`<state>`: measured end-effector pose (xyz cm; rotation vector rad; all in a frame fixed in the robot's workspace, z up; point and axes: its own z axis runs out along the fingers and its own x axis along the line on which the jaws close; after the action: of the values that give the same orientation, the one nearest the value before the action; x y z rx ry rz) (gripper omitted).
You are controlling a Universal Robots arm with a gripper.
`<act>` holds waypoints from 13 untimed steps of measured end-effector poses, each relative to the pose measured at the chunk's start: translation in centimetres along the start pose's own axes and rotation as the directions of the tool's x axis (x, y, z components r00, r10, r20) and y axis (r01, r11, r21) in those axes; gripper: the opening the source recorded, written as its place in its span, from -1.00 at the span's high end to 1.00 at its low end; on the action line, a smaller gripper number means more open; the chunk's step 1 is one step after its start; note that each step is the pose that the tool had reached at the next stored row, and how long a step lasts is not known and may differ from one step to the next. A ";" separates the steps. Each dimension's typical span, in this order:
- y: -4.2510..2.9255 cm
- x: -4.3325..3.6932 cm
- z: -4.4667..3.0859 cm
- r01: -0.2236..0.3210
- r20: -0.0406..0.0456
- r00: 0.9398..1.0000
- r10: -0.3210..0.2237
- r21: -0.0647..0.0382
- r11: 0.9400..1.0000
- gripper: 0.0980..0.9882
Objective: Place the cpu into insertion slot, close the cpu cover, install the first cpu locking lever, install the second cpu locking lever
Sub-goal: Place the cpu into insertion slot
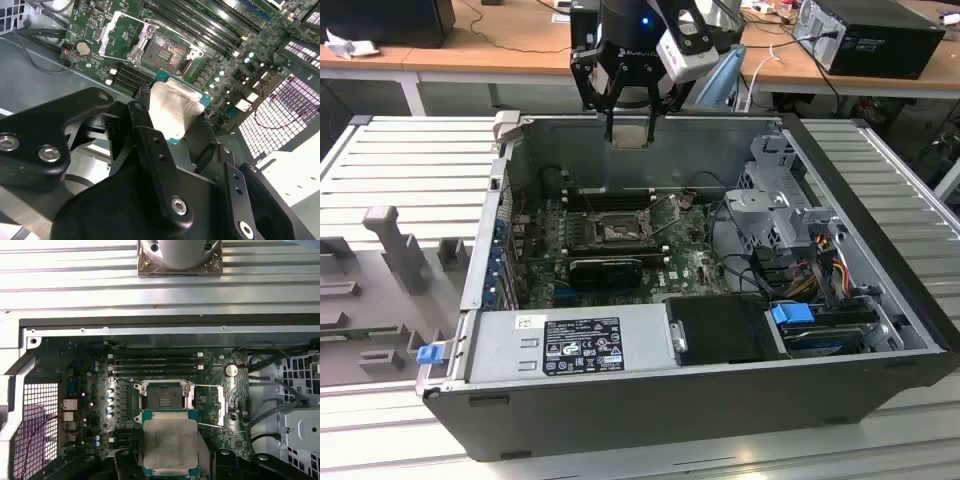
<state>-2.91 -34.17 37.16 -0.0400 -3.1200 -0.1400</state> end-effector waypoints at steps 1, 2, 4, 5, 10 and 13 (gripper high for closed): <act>0.00 0.00 0.00 0.000 0.000 1.000 0.000 0.000 1.000 0.03; 0.00 0.00 0.00 0.000 0.000 1.000 0.000 0.000 1.000 0.03; 0.00 0.00 0.00 -0.002 0.000 1.000 0.002 0.000 1.000 0.03; 0.00 0.00 0.00 -0.003 0.000 1.000 0.003 0.000 1.000 0.03; 0.00 0.00 0.00 -0.010 0.001 1.000 0.010 0.000 1.000 0.03; 0.00 0.00 0.00 -0.013 0.001 1.000 0.013 0.000 1.000 0.03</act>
<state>-2.91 -34.17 37.16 -0.0607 -3.1202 -0.1403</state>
